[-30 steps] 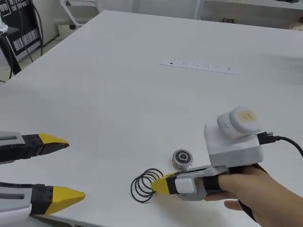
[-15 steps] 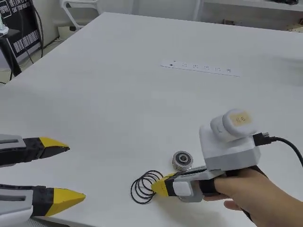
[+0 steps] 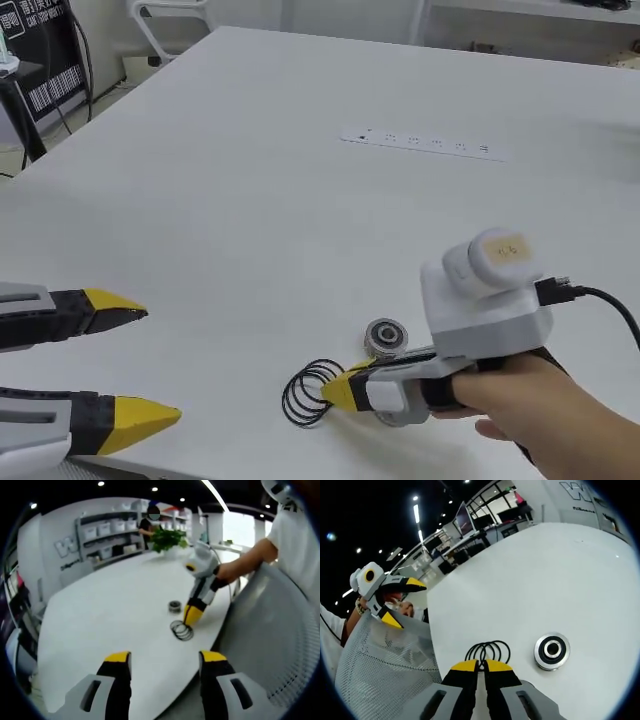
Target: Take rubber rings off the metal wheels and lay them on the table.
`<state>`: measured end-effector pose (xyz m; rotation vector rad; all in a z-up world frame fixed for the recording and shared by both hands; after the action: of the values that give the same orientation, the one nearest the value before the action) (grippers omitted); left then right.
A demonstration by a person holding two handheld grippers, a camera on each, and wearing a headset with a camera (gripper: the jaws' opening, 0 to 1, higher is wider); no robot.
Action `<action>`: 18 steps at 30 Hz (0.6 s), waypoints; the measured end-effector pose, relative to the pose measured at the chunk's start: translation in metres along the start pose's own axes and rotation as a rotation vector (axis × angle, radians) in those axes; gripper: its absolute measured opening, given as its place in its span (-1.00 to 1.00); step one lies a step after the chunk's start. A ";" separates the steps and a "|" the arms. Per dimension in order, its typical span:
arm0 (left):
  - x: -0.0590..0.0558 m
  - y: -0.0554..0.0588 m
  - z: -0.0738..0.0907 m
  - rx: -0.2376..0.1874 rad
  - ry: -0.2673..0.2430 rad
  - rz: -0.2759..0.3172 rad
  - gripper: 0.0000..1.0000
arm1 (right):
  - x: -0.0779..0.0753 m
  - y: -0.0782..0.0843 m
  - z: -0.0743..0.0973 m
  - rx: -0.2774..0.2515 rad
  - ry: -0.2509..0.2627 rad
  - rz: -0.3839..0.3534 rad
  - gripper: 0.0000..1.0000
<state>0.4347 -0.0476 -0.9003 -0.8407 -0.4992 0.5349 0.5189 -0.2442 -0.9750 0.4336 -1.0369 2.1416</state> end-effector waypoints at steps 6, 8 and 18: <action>0.000 0.000 0.000 0.000 -0.001 -0.001 0.11 | 0.003 0.000 0.000 0.015 0.021 0.057 -0.90; 0.000 0.000 0.000 0.002 -0.003 -0.004 0.11 | 0.002 0.000 0.000 0.015 0.022 0.060 -0.88; -0.001 0.000 0.000 0.002 0.001 -0.005 0.11 | 0.002 -0.002 0.006 0.006 0.029 0.084 -0.77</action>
<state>0.4344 -0.0483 -0.9001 -0.8372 -0.4996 0.5310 0.5192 -0.2468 -0.9694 0.3661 -1.0495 2.2185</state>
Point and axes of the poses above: the centre of the closed fingertips' face, and the gripper's own axes: z roughly backward along the fingers, x roughly to its left, y roughly out of its underside, the point moved 7 cm from there along z, roughly backward along the fingers, and after that the axes turned 10 degrees about -z, right-handed, at the moved point
